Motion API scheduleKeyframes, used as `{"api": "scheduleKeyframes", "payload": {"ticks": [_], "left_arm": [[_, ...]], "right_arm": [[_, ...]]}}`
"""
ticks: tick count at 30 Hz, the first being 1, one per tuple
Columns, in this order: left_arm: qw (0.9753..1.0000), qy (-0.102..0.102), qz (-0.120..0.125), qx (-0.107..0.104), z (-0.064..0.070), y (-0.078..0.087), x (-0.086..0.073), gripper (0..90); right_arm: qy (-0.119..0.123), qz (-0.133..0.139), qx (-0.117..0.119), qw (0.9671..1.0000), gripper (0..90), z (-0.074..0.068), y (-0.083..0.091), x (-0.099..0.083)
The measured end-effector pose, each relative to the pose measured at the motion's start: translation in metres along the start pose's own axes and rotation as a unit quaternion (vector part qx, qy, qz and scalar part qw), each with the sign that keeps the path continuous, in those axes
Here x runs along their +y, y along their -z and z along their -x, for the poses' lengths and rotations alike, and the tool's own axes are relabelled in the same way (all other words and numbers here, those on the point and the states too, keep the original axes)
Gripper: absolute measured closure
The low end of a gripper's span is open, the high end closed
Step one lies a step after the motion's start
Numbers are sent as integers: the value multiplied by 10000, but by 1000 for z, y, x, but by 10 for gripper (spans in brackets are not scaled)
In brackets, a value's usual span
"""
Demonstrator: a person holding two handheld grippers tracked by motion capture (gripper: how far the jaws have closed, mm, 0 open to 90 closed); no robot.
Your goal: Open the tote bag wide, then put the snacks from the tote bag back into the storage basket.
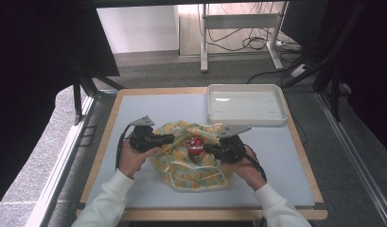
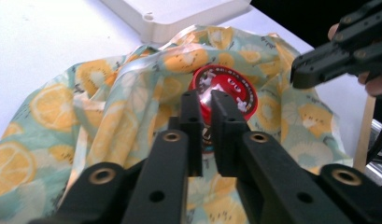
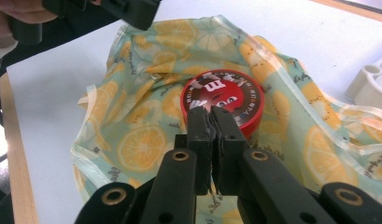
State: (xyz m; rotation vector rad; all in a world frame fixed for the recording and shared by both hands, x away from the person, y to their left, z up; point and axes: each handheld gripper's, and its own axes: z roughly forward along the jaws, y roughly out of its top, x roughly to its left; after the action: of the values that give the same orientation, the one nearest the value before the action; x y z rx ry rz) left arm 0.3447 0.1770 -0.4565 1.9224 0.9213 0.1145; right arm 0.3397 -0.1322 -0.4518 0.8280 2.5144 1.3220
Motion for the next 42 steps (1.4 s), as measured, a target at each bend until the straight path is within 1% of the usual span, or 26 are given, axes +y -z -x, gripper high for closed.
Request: {"api": "scheduleKeyframes", "payload": {"ticks": [1,3,6,7,8,9,10,11,13,14,18,21,22,25,28,29,30,32,33,34,36,39,40,41,42], "left_arm": [[10000,0,0,0,0,0,0,762],[9999,-24,35,114,1,5,-2,660],[9997,-5,35,222,1,9,-4,498],[9997,-5,35,222,1,9,-4,457],[9996,-16,4,273,1,13,-5,421],[9996,-16,4,273,1,13,-5,399],[9995,-36,-9,322,2,16,-6,381],[9994,-48,-35,340,2,17,-7,366],[9993,-57,-51,355,2,18,-8,347],[9992,-61,-54,384,2,19,-8,339],[9992,-35,-31,392,-1,22,-9,325],[9993,-30,-45,377,-2,22,-9,320],[9993,-26,-56,382,-2,21,-9,317],[9993,-46,-79,366,-2,21,-9,314],[9993,-61,-87,360,-1,20,-9,312],[9993,-61,-87,360,-1,20,-9,312],[9992,-43,-105,379,-2,20,-9,311],[9992,-34,-108,387,-2,20,-9,310],[9991,-17,-111,398,-3,21,-9,309],[9991,-17,-111,398,-3,21,-9,309],[9990,46,-119,426,-4,21,-9,309],[9989,47,-167,425,-3,18,-10,309],[9989,47,-167,425,-3,18,-10,308],[9989,50,-205,409,-2,16,-11,308],[9989,55,-220,410,-2,14,-11,308]], "right_arm": [[1,10,-1,10000,842,1,1,0],[-4,51,3,10000,800,3,3,2],[23,115,-42,9999,673,4,7,4],[12,115,-41,9999,637,4,8,5],[28,112,-46,9999,606,4,10,6],[42,126,-56,9999,576,4,10,6],[46,133,-69,9999,542,4,11,7],[50,100,-65,9999,524,3,11,8],[78,81,-69,9999,506,3,10,9],[102,20,-84,9999,469,3,8,10],[118,-117,-121,9998,412,3,2,12],[127,-174,-117,9997,395,3,-2,14],[117,-243,-109,9996,376,4,-5,15],[134,-352,-111,9992,358,5,-13,18],[154,-474,-104,9987,339,3,-21,19],[154,-474,-104,9987,339,3,-21,19],[200,-603,-130,9979,316,1,-28,20],[193,-641,-144,9977,308,1,-30,20],[219,-706,-171,9971,296,0,-35,20],[219,-706,-171,9971,296,0,-35,20],[224,-797,-216,9963,278,0,-42,21],[213,-920,-297,9951,246,-1,-49,21],[213,-920,-297,9951,246,-1,-49,21],[236,-1002,-389,9939,228,-1,-54,21],[231,-1043,-418,9934,220,-2,-57,21]]}}
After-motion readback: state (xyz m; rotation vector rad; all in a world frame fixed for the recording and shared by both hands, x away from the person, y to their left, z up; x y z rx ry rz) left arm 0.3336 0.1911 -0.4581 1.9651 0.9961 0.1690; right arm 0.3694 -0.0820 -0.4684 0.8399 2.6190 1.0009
